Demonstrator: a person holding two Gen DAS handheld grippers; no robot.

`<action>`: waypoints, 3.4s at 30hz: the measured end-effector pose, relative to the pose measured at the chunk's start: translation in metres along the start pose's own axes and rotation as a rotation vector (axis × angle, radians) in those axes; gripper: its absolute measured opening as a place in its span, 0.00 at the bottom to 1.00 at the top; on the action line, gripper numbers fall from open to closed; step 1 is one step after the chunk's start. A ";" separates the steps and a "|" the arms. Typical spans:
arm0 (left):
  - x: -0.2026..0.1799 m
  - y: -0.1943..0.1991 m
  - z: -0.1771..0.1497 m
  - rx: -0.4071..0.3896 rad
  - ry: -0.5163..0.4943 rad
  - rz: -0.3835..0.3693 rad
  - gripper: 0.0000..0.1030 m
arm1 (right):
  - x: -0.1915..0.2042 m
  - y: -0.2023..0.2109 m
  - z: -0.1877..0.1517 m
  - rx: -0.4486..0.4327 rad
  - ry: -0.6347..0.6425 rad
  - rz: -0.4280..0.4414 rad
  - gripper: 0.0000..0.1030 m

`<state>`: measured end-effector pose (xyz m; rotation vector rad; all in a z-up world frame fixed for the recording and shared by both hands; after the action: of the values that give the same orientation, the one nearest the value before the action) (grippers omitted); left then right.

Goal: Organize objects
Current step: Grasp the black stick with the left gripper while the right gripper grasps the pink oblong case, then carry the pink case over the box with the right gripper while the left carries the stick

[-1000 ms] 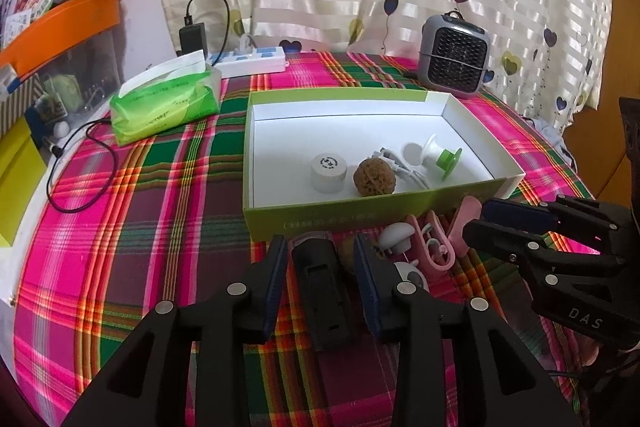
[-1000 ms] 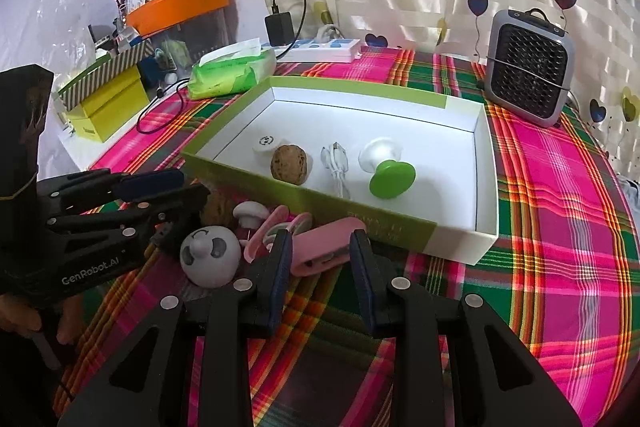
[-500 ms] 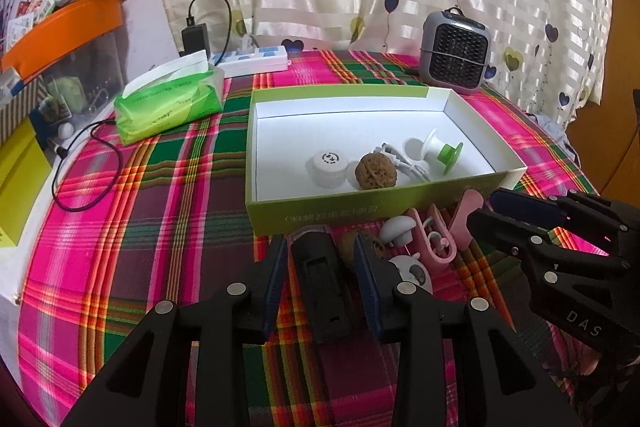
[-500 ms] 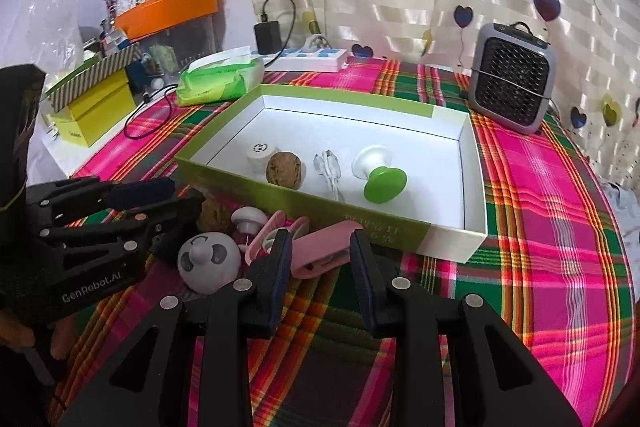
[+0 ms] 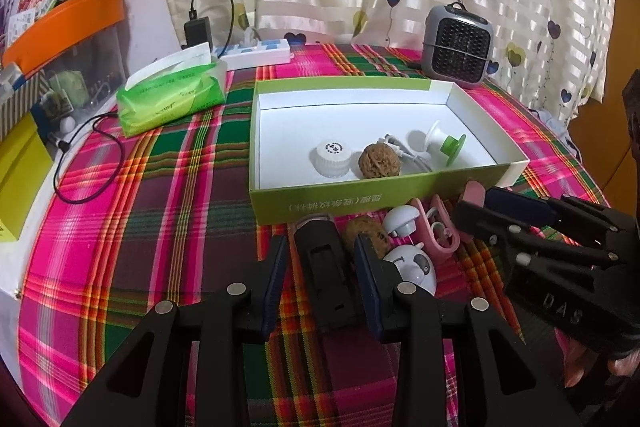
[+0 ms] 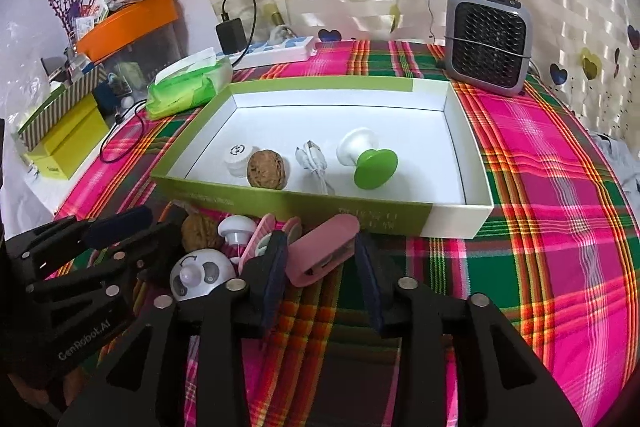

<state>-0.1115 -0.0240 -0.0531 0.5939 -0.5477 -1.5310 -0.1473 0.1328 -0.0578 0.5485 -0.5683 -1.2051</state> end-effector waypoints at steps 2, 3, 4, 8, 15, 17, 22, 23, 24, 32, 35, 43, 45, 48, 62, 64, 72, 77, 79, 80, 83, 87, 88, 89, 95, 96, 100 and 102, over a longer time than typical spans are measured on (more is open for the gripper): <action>0.000 0.000 0.000 0.001 0.001 0.000 0.32 | 0.001 0.000 -0.002 0.008 0.020 0.005 0.40; 0.001 0.000 0.000 0.002 0.003 0.002 0.32 | -0.002 0.001 -0.002 0.009 0.023 -0.003 0.40; 0.001 -0.001 0.000 0.004 0.005 0.004 0.32 | -0.006 0.002 -0.003 0.011 0.020 -0.015 0.40; 0.002 -0.001 0.001 0.006 0.006 0.005 0.32 | -0.029 0.008 -0.006 0.016 -0.033 -0.061 0.41; 0.000 -0.004 -0.003 0.025 0.001 -0.003 0.32 | -0.022 0.004 -0.006 0.029 -0.046 -0.045 0.41; -0.001 -0.004 -0.004 0.029 0.004 -0.005 0.32 | -0.021 0.000 -0.006 0.038 -0.056 -0.040 0.41; -0.004 -0.007 -0.007 0.046 -0.004 -0.010 0.32 | -0.027 -0.004 -0.008 0.050 -0.085 -0.042 0.41; -0.004 -0.007 -0.007 0.047 -0.004 -0.011 0.32 | -0.030 -0.003 -0.008 0.052 -0.087 -0.050 0.41; -0.004 -0.007 -0.007 0.046 -0.002 -0.011 0.32 | -0.033 -0.002 -0.009 0.055 -0.089 -0.057 0.41; -0.004 -0.007 -0.008 0.048 0.004 -0.015 0.32 | -0.060 0.012 -0.019 0.062 -0.135 -0.087 0.41; -0.004 -0.007 -0.009 0.052 0.005 -0.013 0.32 | -0.063 0.013 -0.017 0.057 -0.141 -0.093 0.41; -0.003 -0.009 -0.013 0.067 0.012 -0.019 0.28 | -0.058 0.003 -0.011 0.054 -0.119 -0.094 0.40; -0.003 -0.009 -0.013 0.066 0.015 -0.020 0.26 | -0.060 0.005 -0.010 0.048 -0.118 -0.089 0.33; -0.001 -0.009 -0.012 0.067 0.020 -0.025 0.25 | -0.061 0.006 -0.012 0.052 -0.113 -0.075 0.24; -0.001 -0.008 -0.013 0.064 0.020 -0.027 0.25 | -0.064 0.027 -0.024 0.032 -0.072 -0.058 0.18; -0.002 -0.006 -0.012 0.058 0.018 -0.029 0.24 | -0.061 0.030 -0.024 0.026 -0.064 -0.049 0.18; -0.003 -0.003 -0.012 0.052 0.018 -0.031 0.24 | -0.058 0.035 -0.024 0.010 -0.033 -0.042 0.18; -0.003 0.003 -0.011 0.034 0.020 -0.035 0.24 | -0.052 0.041 -0.023 -0.011 -0.021 -0.023 0.18; -0.003 0.006 -0.010 0.023 0.022 -0.039 0.24 | -0.048 0.043 -0.022 -0.022 -0.015 -0.010 0.18; -0.003 0.008 -0.009 0.018 0.022 -0.039 0.24 | -0.046 0.045 -0.021 -0.029 -0.009 -0.004 0.18; 0.000 0.010 -0.008 0.008 0.027 -0.036 0.24 | -0.040 0.048 -0.020 -0.044 -0.001 0.017 0.18; 0.002 0.012 -0.006 -0.002 0.034 -0.035 0.24 | -0.036 0.050 -0.020 -0.051 0.004 0.036 0.18; 0.002 0.013 -0.006 -0.006 0.036 -0.037 0.24 | -0.036 0.050 -0.020 -0.053 0.005 0.040 0.18; 0.002 0.014 -0.005 -0.010 0.038 -0.039 0.24 | -0.035 0.050 -0.019 -0.055 0.006 0.045 0.18; -0.002 0.017 0.000 -0.026 0.044 -0.052 0.24 | -0.028 0.052 -0.017 -0.069 0.026 0.069 0.18; -0.003 0.017 0.000 -0.028 0.044 -0.058 0.24 | -0.027 0.052 -0.016 -0.069 0.029 0.072 0.18; -0.009 0.019 0.001 -0.031 0.036 -0.067 0.24 | -0.024 0.051 -0.015 -0.072 0.037 0.084 0.18; -0.011 0.019 0.002 -0.031 0.033 -0.072 0.24 | -0.022 0.051 -0.014 -0.073 0.042 0.090 0.18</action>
<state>-0.0985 -0.0136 -0.0385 0.6195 -0.4814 -1.5922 -0.1080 0.1684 -0.0362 0.4807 -0.5061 -1.1217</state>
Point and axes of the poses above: each gripper's, at about its wrist camera, not at the fingertips, and y roughly against the way its jaws point, x to its left, z to its top, the point moved 9 cm from there along -y, roughly the way its jaws point, and after that the axes turned 4 degrees about -x, right-handed, at the moved point
